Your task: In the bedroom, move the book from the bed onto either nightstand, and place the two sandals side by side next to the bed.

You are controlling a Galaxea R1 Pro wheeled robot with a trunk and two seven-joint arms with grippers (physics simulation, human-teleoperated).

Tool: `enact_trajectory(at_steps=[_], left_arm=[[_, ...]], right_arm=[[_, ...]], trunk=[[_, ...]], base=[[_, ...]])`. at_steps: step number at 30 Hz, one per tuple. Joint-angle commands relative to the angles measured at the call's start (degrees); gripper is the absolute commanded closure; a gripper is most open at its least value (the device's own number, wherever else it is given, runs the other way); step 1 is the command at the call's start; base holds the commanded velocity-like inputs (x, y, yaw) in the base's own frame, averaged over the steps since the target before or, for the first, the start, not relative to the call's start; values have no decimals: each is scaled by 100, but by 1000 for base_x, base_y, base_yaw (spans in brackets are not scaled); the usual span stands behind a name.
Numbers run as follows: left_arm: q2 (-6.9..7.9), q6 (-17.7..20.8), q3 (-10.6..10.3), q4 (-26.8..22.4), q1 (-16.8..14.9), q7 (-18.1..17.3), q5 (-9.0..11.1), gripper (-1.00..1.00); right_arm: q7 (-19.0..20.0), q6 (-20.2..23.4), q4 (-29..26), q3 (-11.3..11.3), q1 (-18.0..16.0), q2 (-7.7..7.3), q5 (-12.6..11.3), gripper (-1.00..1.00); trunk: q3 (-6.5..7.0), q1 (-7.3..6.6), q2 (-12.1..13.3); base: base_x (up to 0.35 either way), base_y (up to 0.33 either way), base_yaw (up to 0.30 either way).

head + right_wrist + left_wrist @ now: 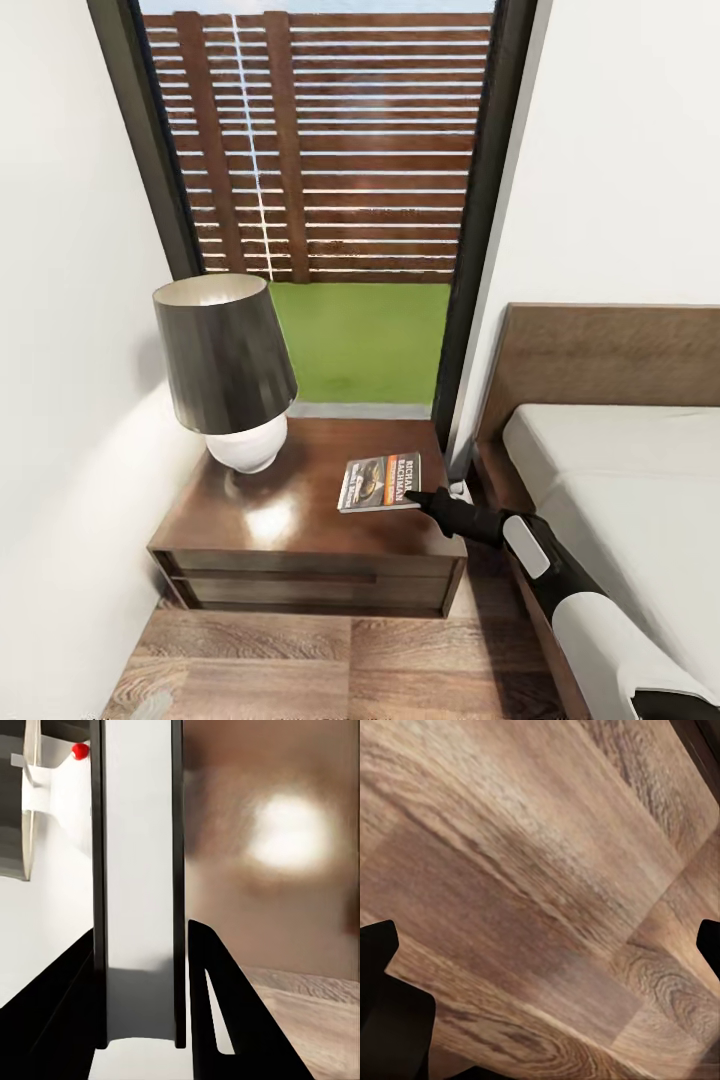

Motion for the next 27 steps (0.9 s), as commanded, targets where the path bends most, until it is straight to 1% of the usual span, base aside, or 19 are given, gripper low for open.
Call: enact_trajectory(at_steps=[1, 9, 19, 22, 25, 27], left_arm=[[-2, 28, 6, -7, -2, 34, 59, -100], [-5, 20, 6, -7, -2, 40, 59, -100], [-8, 16, 7, 24, -2, -20, 58, -100], [-7, 13, -35, 84, -2, -27, 58, -100], [-6, 6, -126, 129, -2, -30, 53, -100], [-6, 5, -140, 135, -2, -31, 53, -100]], right_arm=[[14, 37, -2, -20, -4, 2, -10, 100], [14, 37, -7, -20, -4, 0, -9, 100], [14, 37, -7, -24, -4, -6, -7, 100], [14, 37, -7, -22, -4, -6, -9, 100], [14, 37, -8, -22, -4, -6, -11, 100], [14, 37, -8, -21, -4, -6, -11, 100]], trunk=[[-23, 21, -44], [-167, 197, -365], [-167, 197, -365], [-167, 197, -365], [-167, 197, -365], [-167, 197, -365]], base=[[0, 0, 0], [0, 0, 0], [10, 0, 0], [153, 0, 0], [243, 0, 0], [261, 0, 0]])
